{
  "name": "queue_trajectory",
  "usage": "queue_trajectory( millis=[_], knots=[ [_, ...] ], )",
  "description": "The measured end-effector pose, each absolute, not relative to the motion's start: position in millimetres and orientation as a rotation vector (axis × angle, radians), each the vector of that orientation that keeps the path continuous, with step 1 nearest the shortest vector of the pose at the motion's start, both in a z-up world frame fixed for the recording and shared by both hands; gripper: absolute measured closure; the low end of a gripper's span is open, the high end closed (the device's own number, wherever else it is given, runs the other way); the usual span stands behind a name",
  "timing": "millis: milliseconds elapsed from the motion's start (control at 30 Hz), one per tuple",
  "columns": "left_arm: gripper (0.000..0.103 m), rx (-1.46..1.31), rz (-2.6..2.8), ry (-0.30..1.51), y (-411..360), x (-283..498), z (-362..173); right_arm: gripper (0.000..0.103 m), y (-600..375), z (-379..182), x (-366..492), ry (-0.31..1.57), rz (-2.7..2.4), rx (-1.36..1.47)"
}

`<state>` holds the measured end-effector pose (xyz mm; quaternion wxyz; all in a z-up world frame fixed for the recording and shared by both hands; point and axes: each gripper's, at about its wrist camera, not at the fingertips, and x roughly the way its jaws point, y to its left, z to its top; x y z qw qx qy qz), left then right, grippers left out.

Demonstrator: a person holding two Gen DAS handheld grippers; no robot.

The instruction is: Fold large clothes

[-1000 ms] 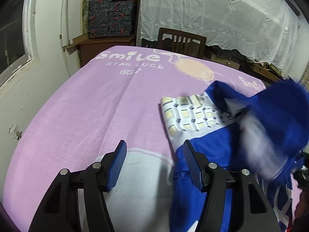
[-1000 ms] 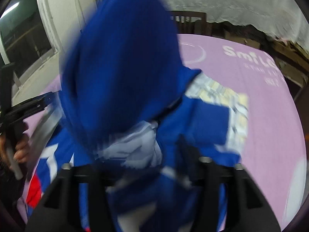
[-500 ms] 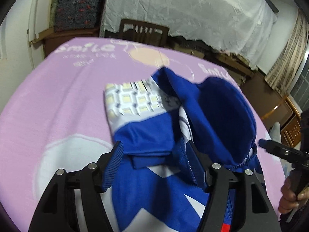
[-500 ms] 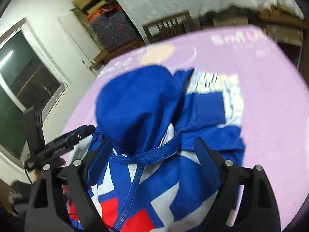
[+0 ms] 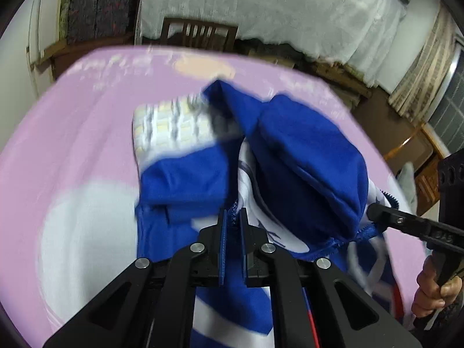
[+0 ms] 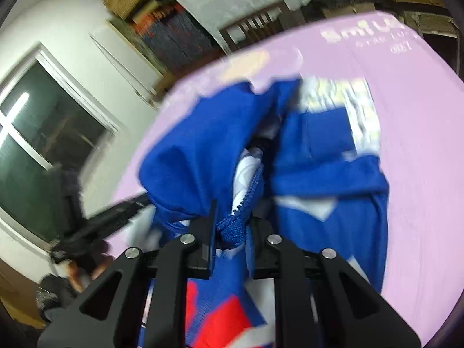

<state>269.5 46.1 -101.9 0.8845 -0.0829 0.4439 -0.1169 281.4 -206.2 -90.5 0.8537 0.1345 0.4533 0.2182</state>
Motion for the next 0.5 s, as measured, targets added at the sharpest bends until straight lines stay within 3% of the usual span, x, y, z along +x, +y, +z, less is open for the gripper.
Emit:
queue_trajectory(
  millis=[133,267,367,500],
  knots=[
    [0.090,-0.167,-0.218,0.959,49.4,264.2,-110.9,0.085,-215.3,-127.7,283.2,1.062,0.388,0.289],
    [0.086,-0.142,-0.184,0.859,56.1,248.2,-75.2,0.060,-234.4,-105.7,269.9,1.005,0.428,0.338],
    [0.085,-0.134,-0.223,0.752,44.5,242.7,-35.1,0.060,-248.3,-79.1,256.4,0.898,0.386,0.325],
    [0.084,-0.135,-0.347,0.711,4.4,260.8,-9.8,0.081,-240.3,-53.0,271.4,0.838,0.426,0.375]
  ],
)
